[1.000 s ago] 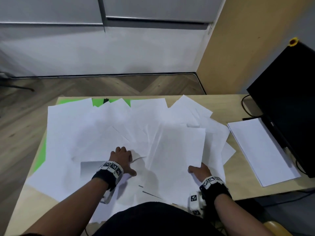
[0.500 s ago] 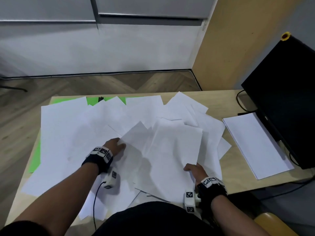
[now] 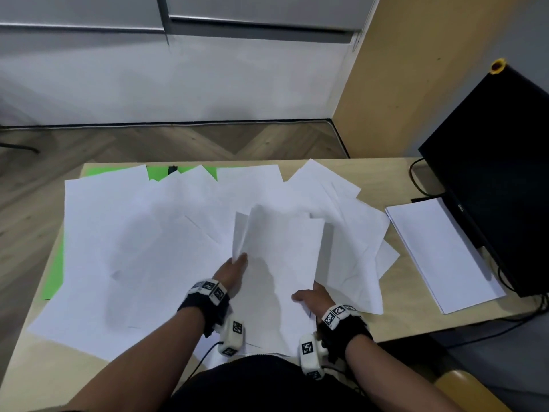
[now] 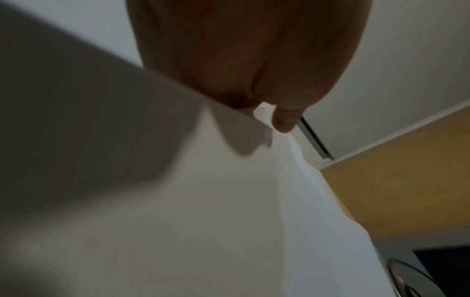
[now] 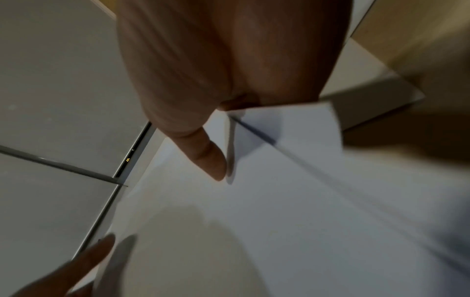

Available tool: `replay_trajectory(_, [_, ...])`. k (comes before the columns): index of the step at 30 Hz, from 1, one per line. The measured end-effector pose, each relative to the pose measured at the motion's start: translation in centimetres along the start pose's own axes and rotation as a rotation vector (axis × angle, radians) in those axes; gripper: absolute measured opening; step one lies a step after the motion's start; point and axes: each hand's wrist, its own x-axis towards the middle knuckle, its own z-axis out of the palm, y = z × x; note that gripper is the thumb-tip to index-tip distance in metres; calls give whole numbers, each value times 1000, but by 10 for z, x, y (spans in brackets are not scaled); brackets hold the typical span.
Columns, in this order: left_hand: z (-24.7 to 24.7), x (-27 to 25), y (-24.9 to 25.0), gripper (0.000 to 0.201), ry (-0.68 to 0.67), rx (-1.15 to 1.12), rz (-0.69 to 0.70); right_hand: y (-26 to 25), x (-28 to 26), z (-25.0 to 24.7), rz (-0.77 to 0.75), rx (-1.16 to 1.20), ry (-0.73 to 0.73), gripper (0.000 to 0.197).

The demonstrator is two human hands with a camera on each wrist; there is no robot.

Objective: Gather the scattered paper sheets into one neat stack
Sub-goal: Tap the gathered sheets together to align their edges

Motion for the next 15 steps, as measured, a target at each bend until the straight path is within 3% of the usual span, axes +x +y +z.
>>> replay_trajectory(2, [6,-4,4,95,-37,5,23,8,11,-1,2,-2,-15,52])
replay_trajectory(6, [4,-10,7,53,100,56,56,-7,-9,-7,-45,41,37,42])
replay_trajectory(8, [-2,-15,11,43,191,34,72,-12,-14,-12,-51,78,57,42])
replay_trajectory(10, [-7,-9,11,54,196,-26,76,-19,-21,-16,-32,123,63,38])
replay_trajectory(13, [-11,1,13,93,113,-259,46,-26,-25,-22,-3,159,55,31])
replay_trajectory(14, [-10,1,16,96,65,-352,25,-26,-25,-22,0,163,59,32])
replay_trajectory(15, [-8,-13,29,81,5,-472,46,-25,-24,-23,5,183,64,38])
